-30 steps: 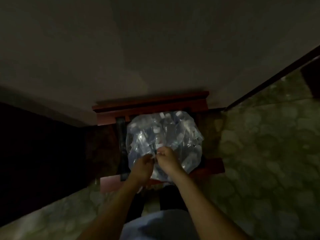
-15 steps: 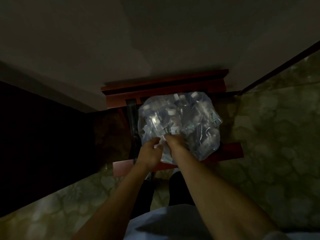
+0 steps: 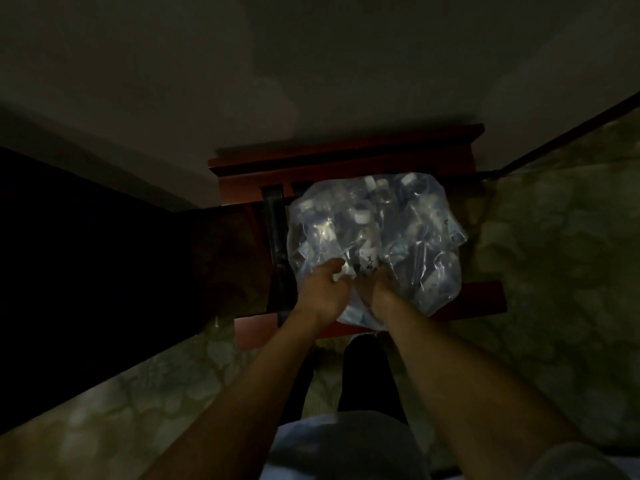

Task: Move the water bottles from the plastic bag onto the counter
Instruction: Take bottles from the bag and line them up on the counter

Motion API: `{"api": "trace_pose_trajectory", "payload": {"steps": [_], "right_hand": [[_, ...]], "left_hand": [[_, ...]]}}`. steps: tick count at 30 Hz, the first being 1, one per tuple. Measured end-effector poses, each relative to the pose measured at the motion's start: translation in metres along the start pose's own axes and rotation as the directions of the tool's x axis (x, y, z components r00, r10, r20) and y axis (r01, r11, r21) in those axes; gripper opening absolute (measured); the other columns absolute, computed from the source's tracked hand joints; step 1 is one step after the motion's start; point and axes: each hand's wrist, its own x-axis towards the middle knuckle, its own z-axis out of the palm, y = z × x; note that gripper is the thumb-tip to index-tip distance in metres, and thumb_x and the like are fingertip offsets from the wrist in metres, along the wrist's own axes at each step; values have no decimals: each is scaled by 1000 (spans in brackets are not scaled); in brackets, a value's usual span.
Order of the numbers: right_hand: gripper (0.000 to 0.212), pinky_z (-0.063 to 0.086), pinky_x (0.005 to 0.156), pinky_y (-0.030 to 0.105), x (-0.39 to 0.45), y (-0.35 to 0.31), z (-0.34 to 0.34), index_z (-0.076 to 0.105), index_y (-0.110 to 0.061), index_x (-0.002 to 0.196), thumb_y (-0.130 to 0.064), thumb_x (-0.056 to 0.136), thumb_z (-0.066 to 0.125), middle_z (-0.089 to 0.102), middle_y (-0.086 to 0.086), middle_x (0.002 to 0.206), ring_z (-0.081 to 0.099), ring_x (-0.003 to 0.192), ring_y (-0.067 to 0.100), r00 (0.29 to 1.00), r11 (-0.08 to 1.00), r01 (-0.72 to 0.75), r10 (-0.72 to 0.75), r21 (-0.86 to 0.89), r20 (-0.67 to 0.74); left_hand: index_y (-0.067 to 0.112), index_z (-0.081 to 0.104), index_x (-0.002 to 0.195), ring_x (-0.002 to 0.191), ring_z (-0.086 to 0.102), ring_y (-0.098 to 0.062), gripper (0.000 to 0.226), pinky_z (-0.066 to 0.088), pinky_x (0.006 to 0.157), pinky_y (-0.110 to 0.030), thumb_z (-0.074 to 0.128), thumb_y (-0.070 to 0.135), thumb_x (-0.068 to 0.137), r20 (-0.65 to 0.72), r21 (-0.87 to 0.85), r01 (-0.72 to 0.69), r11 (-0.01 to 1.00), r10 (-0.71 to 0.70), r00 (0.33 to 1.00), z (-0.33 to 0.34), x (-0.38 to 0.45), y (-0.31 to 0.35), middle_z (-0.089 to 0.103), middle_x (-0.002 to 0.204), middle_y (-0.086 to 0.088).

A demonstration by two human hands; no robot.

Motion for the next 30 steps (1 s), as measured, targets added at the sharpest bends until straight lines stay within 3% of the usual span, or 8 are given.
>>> {"api": "trace_pose_trajectory", "payload": {"steps": [5, 7, 10, 14, 20, 24, 27, 30], "right_hand": [[75, 39, 107, 47, 9, 5, 9, 20, -12, 153, -51, 95, 47, 33, 19, 153, 40, 135, 38, 1000, 929, -10, 0, -369, -29], [74, 40, 106, 47, 8, 6, 11, 21, -12, 151, -44, 94, 55, 38, 18, 149, 43, 133, 38, 996, 966, 7, -30, -258, -83], [72, 38, 108, 52, -2, 10, 11, 27, -13, 148, -35, 90, 63, 44, 16, 146, 45, 132, 37, 986, 992, 63, -79, -113, -147], [53, 42, 99, 41, -22, 5, 0, 50, -12, 135, -40, 91, 60, 58, 14, 132, 55, 122, 33, 958, 973, 76, -131, -217, -253], [31, 39, 76, 26, -50, 1, -28, 61, -3, 117, -25, 97, 54, 66, 16, 116, 62, 108, 31, 971, 974, 150, -178, -170, -162], [31, 51, 43, 22, -72, -11, -49, 62, -14, 109, -37, 89, 65, 67, 5, 86, 66, 75, 21, 1000, 993, -1, 2, 122, -9], [27, 57, 51, 28, -90, -19, -71, 59, -25, 90, -48, 81, 69, 66, -1, 94, 66, 83, 19, 997, 986, -28, 17, 163, 74], [27, 62, 72, 41, -108, -26, -85, 58, -31, 77, -53, 69, 72, 67, -7, 85, 67, 79, 15, 990, 990, 139, -139, -2, 38]], "left_hand": [[13, 44, 147, 132, 51, -25, 45, 42, 106, -27, 46, 15, 102, 23, 31, 3, 1000, -4, 1000, 4, 5, 1, 48, 149, -12], [12, 44, 146, 132, 51, -28, 44, 43, 111, -36, 46, 14, 102, 33, 18, 12, 1000, -12, 999, 6, 6, 0, 49, 147, -12], [12, 43, 147, 132, 51, -26, 46, 43, 106, -30, 47, 17, 101, 52, 33, 13, 999, -14, 999, 9, 5, -4, 49, 147, -11], [16, 53, 138, 116, 58, -18, 38, 44, 90, -24, 49, 21, 101, 49, 77, -23, 997, 19, 999, 13, 3, -4, 59, 137, -10], [16, 57, 134, 118, 60, -26, 39, 41, 86, -23, 52, 31, 99, 22, 211, -18, 977, 14, 1000, 16, 4, 0, 64, 132, -10], [17, 62, 124, 109, 60, -23, 51, 41, 84, -27, 45, 56, 96, 55, 238, 21, 971, -35, 998, 16, 1, 5, 66, 126, -9], [11, 66, 121, 108, 65, -30, 77, 51, 96, -40, 50, 75, 82, 129, -10, 123, 992, -121, 984, 14, -4, 21, 68, 120, -17], [6, 69, 115, 97, 72, -27, 64, 60, 84, -37, 66, 61, 81, 267, -376, 278, 884, -184, 946, 8, -3, 39, 74, 107, -14]]}}
